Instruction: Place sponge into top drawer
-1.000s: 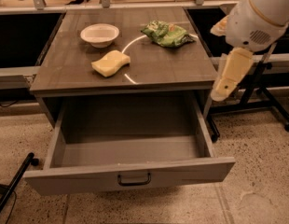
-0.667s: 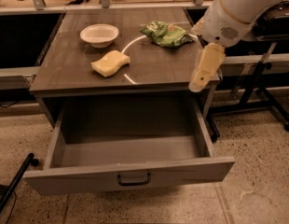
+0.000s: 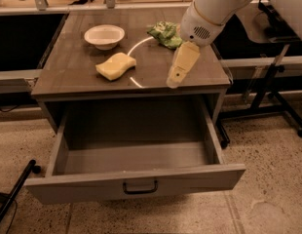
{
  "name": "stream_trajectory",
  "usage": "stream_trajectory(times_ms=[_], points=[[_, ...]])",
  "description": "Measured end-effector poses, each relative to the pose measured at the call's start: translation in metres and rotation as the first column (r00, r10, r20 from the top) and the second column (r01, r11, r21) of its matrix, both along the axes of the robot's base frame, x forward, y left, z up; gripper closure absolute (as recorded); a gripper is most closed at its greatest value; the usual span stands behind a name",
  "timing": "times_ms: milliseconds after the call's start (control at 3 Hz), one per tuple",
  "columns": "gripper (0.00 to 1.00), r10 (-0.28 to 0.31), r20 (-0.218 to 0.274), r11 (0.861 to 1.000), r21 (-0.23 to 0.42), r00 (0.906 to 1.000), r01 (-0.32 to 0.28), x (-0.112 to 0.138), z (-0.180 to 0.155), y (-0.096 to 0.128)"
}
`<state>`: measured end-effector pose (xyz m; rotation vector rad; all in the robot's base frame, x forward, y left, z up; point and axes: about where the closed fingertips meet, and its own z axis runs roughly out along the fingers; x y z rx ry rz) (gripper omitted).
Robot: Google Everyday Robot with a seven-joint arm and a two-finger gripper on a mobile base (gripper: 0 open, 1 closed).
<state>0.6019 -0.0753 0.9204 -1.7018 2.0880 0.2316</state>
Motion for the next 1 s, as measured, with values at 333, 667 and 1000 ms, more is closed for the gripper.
stream_trajectory(times_ms=[333, 667, 1000], points=[[0.0, -0.048, -0.021, 0.997, 0.059, 0.9986, 0.049, 0.038, -0.014, 0.041], [0.0, -0.044, -0.021, 0.997, 0.059, 0.9988, 0.045, 0.04, -0.014, 0.042], [0.0, -0.014, -0.016, 0.998, 0.064, 0.9998, 0.015, 0.049, -0.02, 0.054]])
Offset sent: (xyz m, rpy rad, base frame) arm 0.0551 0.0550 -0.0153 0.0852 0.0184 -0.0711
